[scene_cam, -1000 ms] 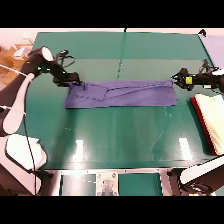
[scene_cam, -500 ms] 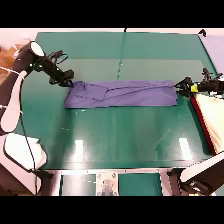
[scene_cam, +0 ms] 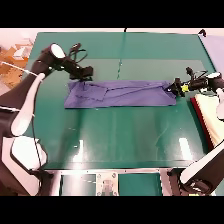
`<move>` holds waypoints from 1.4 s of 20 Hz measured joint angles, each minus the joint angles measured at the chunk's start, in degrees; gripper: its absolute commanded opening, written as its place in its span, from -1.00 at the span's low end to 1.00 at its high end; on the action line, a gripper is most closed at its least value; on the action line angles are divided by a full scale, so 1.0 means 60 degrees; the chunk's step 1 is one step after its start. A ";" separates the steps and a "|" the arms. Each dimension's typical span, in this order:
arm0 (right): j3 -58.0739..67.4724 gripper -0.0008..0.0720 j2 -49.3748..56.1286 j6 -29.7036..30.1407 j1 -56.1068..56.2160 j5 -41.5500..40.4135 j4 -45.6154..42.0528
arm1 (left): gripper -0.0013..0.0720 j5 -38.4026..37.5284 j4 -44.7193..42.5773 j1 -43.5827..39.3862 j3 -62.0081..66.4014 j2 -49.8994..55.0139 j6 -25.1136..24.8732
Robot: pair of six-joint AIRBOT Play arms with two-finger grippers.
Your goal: Fold the shirts.
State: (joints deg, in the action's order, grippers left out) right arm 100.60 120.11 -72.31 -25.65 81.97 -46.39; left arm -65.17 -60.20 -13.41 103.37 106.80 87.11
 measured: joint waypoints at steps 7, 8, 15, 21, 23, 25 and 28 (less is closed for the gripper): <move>0.1315 -0.94 -0.1974 -0.0437 0.0106 0.1803 0.0521 | -0.85 0.2452 0.0805 -0.2014 0.0040 0.1027 -0.0029; 0.1392 -0.94 -0.2371 -0.0514 0.0117 0.2069 0.0750 | -0.85 0.2787 0.1038 -0.2280 0.0055 0.1228 -0.0029; 0.1566 -0.94 -0.4011 -0.0678 0.0146 0.3020 0.2025 | -0.85 0.4954 0.3144 -0.3705 0.0433 0.2499 -0.0142; 0.1435 -0.94 -0.4226 -0.0703 0.0186 0.3071 0.2248 | -0.90 0.4306 0.3876 -0.3566 0.1107 0.2750 -0.0521; 0.1322 -0.94 -0.4248 -0.0765 0.0240 0.3013 0.2262 | -0.90 0.3198 0.3829 -0.2965 0.1523 0.2521 -0.0656; 0.1224 -0.94 -0.4262 -0.0863 0.0459 0.2940 0.2299 | -0.90 0.1836 0.3526 -0.2189 0.1967 0.2208 -0.0707; 0.1166 -0.94 -0.4302 -0.1177 0.1217 0.2663 0.2320 | -0.90 -0.0004 0.3013 -0.0841 0.2320 0.1497 -0.0736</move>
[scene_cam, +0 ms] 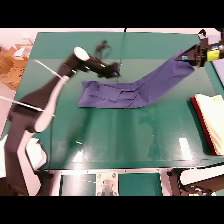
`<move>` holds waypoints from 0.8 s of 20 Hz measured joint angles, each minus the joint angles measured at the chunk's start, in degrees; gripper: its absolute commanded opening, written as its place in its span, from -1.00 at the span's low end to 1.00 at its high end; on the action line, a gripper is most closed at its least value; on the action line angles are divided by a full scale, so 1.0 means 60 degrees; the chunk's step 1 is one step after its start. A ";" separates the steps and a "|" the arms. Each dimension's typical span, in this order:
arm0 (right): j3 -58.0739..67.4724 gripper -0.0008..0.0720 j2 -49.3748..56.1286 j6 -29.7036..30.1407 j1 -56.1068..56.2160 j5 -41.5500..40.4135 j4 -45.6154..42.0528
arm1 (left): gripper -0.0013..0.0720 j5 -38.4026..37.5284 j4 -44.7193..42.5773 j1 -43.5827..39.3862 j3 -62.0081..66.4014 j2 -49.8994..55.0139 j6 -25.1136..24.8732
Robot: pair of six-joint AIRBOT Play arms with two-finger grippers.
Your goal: Fold the shirts.
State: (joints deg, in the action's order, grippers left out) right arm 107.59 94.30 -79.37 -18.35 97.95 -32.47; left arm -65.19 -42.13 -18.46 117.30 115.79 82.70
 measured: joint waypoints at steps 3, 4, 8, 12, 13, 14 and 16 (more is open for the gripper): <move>-0.0080 -0.94 -0.0018 -0.0488 0.1348 -0.0769 -0.0058 | -0.90 -0.1268 -0.0404 0.1293 0.0131 -0.0648 -0.0011; -0.0157 -0.94 -0.0004 -0.0718 0.1938 -0.1217 -0.0171 | -0.90 -0.1621 -0.0510 0.1712 0.0153 -0.0816 -0.0015; -0.0703 -0.94 0.0426 -0.1523 0.4455 -0.3504 -0.0616 | -0.90 -0.2725 -0.0747 0.3005 0.0168 -0.1133 -0.0138; -0.0991 0.36 0.1654 -0.1996 0.7038 -0.6801 -0.0754 | -0.90 -0.3275 -0.0871 0.3821 0.0131 -0.1224 -0.0579; -0.1027 0.46 0.2004 -0.2033 0.7588 -0.7603 -0.0765 | -0.90 -0.3351 -0.0900 0.3931 0.0127 -0.1220 -0.0703; -0.1049 0.45 0.2353 -0.2106 0.8087 -0.8375 -0.0772 | -0.90 -0.3413 -0.0903 0.4033 0.0124 -0.1231 -0.0820; -0.1071 0.45 0.2783 -0.2160 0.8586 -0.9369 -0.0867 | -0.90 -0.3472 -0.0951 0.4186 0.0124 -0.1239 -0.1027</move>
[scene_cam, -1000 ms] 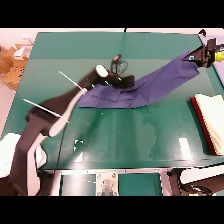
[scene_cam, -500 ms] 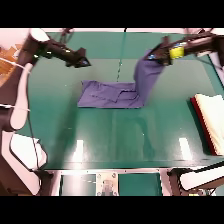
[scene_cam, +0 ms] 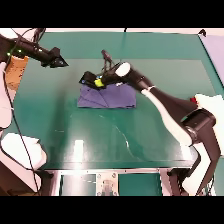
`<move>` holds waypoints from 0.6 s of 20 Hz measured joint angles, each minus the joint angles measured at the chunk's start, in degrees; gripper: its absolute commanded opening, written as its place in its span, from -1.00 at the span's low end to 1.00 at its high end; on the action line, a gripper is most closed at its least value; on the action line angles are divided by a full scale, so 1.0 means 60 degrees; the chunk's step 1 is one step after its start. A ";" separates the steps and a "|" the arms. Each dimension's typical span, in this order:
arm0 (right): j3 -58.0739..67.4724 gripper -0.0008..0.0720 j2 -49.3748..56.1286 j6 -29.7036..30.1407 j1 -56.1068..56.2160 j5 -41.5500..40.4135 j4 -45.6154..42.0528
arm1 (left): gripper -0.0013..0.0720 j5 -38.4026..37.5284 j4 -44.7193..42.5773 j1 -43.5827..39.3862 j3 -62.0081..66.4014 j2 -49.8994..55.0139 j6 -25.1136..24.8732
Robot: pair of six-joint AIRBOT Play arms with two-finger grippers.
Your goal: Fold the shirts.
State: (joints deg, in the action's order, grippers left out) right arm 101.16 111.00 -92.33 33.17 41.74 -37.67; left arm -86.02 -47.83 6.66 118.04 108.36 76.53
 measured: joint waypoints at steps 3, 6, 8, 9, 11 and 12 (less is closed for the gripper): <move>-0.0015 0.45 0.0131 -0.0026 -0.0219 -0.0058 -0.0302 | -0.90 -0.0073 -0.0073 0.0087 -0.0004 -0.0011 -0.0193; -0.0022 0.30 -0.0109 -0.0058 -0.1362 0.1024 -0.0656 | -0.90 -0.0091 -0.0215 0.0146 -0.0004 -0.0007 -0.0277; -0.0025 0.31 -0.0284 -0.0062 -0.2368 0.2076 -0.0933 | -0.90 -0.0095 -0.0306 0.0138 -0.0004 -0.0007 -0.0310; -0.0036 0.31 -0.0339 -0.0066 -0.2922 0.2648 -0.1093 | -0.90 -0.0095 -0.0415 0.0142 -0.0004 -0.0007 -0.0313; -0.0117 0.31 -0.0415 -0.0073 -0.3872 0.3617 -0.1326 | -0.90 -0.0095 -0.0648 0.0153 -0.0004 -0.0007 -0.0321; -0.0222 0.31 -0.0441 -0.0069 -0.4302 0.4044 -0.1424 | -0.90 -0.0098 -0.0783 0.0149 -0.0004 -0.0007 -0.0324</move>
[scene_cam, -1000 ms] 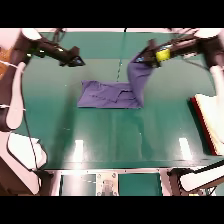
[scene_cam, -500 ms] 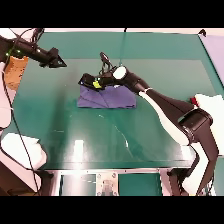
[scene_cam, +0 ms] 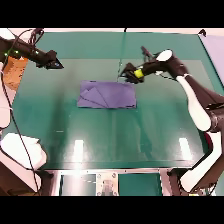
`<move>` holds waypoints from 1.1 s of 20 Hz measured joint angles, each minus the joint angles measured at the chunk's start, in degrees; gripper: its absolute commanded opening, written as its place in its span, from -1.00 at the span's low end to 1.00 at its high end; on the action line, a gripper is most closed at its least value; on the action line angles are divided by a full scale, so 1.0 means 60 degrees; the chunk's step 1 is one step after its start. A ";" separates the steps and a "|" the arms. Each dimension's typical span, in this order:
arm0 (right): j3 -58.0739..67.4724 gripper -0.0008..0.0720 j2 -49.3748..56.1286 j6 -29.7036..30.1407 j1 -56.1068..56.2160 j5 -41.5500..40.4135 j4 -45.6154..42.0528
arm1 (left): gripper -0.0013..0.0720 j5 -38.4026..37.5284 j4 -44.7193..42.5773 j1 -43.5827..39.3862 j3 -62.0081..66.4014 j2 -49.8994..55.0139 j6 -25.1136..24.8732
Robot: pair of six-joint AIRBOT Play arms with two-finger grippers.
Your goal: Fold the shirts.
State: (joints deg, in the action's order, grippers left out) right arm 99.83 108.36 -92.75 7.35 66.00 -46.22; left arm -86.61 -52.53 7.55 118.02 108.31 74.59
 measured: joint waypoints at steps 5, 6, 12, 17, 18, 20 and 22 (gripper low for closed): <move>-0.1213 0.32 -0.0036 0.0240 -0.1075 0.0776 -0.0200 | -0.90 0.0004 -0.0579 0.0000 0.0000 0.0000 0.0018; -0.1508 0.32 -0.0033 0.0335 -0.1115 0.0761 -0.0193 | -0.90 0.0007 -0.0648 0.0004 0.0000 0.0000 0.0022; -0.2506 -0.91 0.0222 0.1071 -0.0546 -0.0113 0.0710 | -0.90 0.0076 -0.0787 0.0000 0.0000 0.0000 0.0055; -0.1803 -0.94 0.0084 0.1861 -0.0401 -0.0175 0.2244 | -0.90 0.0062 -0.0820 0.0000 0.0000 0.0004 0.0076; -0.1504 -0.94 -0.0106 0.1923 -0.0532 -0.0149 0.2419 | -0.90 0.0047 -0.0827 0.0004 0.0000 0.0004 0.0076; -0.0962 -0.94 -0.0601 0.1953 -0.0940 -0.0044 0.2645 | -0.90 0.0022 -0.0831 0.0004 0.0000 0.0004 0.0076; -0.0539 -0.94 -0.1184 0.1872 -0.1552 0.0222 0.2754 | -0.90 -0.0026 -0.0827 0.0004 0.0000 0.0004 0.0076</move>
State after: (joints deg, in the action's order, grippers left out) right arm 96.60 101.25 -81.52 -1.96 67.33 -29.69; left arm -86.76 -57.49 7.57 118.02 108.33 75.05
